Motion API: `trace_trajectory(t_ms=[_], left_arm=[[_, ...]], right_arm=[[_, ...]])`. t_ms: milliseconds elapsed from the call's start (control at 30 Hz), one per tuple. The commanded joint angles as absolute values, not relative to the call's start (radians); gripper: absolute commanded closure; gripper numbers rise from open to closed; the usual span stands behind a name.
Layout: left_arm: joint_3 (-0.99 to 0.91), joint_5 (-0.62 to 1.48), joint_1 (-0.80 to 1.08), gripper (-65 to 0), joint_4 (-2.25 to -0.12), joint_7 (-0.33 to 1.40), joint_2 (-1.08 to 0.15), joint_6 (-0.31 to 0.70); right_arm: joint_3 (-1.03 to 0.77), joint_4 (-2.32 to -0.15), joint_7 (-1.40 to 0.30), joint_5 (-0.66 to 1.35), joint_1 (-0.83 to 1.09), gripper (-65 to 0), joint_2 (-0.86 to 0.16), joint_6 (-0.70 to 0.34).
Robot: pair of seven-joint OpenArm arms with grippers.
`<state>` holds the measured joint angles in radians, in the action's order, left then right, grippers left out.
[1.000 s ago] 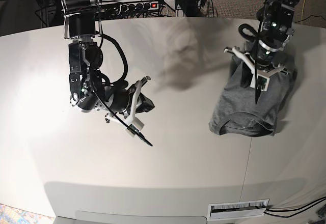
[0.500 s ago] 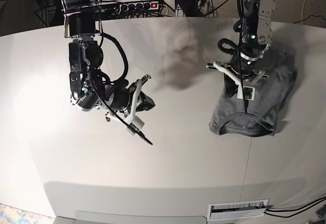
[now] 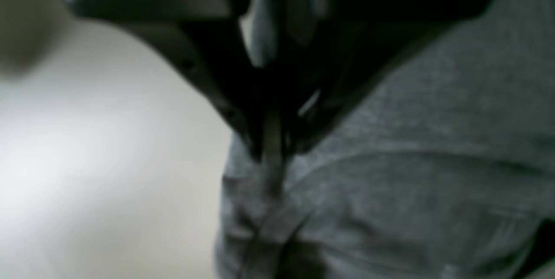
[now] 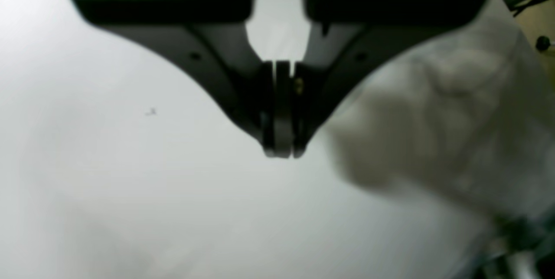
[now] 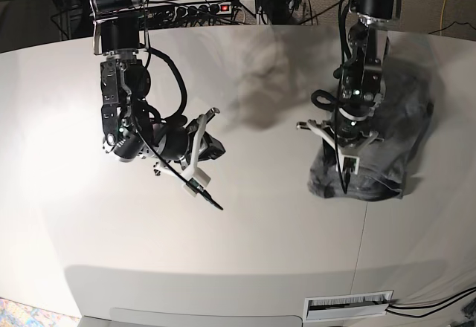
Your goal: Fold the T-shirt properly
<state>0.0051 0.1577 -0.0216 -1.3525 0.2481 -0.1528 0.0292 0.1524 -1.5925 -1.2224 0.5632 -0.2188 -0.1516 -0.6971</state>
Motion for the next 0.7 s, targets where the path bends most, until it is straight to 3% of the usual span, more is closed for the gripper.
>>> trace_trajectory(t_ms=[0, 333, 667], left_arm=[[0.003, 0.143, -0.043, 0.0, -1.332, 0.257, -0.162, 0.024], [0.004, 0.086, -0.178, 0.0, -1.205, 0.216, -0.244, 0.047], [0.003, 0.217, -0.224, 0.0, -1.316, 0.327, -0.297, 0.138]], right_arm=[[0.149, -1.61, -1.201, 0.579, -0.244, 0.0, -0.155, -0.698], [0.149, -1.61, -1.201, 0.58, -0.244, 0.0, -0.155, -0.698], [0.149, -1.615, -1.201, 0.584, -0.243, 0.0, -0.155, -0.698]])
